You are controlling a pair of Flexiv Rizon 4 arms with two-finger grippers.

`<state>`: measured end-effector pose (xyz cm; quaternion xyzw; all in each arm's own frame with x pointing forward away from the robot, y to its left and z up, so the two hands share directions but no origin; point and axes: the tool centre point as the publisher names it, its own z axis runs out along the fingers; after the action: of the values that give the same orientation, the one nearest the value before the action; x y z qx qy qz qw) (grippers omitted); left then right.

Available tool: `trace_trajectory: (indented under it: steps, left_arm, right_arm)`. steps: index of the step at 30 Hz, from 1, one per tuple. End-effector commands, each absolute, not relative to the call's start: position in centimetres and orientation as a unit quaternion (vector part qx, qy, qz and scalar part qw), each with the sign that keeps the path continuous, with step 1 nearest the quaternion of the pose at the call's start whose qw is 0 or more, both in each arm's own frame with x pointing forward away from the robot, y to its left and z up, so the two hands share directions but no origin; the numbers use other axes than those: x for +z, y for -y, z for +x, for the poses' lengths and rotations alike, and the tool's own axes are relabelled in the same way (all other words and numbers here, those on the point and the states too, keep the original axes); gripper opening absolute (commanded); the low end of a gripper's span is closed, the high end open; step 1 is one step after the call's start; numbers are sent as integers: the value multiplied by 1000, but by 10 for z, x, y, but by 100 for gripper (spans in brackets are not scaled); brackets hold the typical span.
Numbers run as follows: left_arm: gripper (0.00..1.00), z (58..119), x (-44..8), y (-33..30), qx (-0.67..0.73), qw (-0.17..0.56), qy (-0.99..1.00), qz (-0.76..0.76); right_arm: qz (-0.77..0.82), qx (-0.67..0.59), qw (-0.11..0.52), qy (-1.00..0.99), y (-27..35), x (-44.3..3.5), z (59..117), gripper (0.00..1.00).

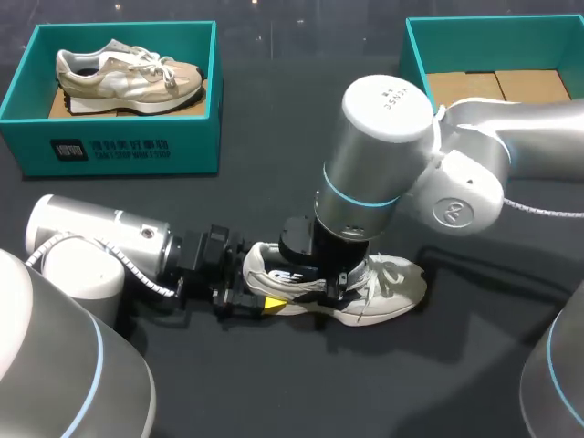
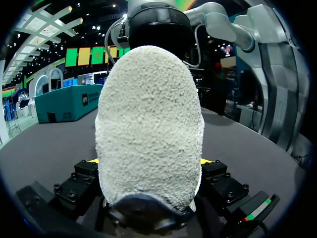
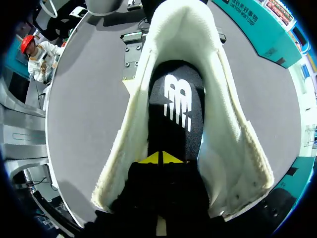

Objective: Take the shoe out of the shoebox, open the shoe tongue, remove and reinsert the insole, then place the shoe into the shoebox

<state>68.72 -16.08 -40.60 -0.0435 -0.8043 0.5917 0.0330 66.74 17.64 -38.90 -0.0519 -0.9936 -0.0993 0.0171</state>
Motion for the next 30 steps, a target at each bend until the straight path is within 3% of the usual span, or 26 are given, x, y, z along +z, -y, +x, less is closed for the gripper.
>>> trace_trajectory:
  steps: [1, 13, 30]
  left_arm:
    - [0, 687, -408, 162, 591, 32, 805, -43]
    - [0, 687, -408, 162, 591, 32, 805, -43]
    - [0, 687, -408, 162, 591, 32, 805, -43]
  right_arm:
    - [-42, -156, 9, 987, -172, -373, 665, 0]
    - [-57, -222, 16, 973, -181, -359, 677, 0]
    - [-88, -106, -141, 980, -204, -353, 677, 0]
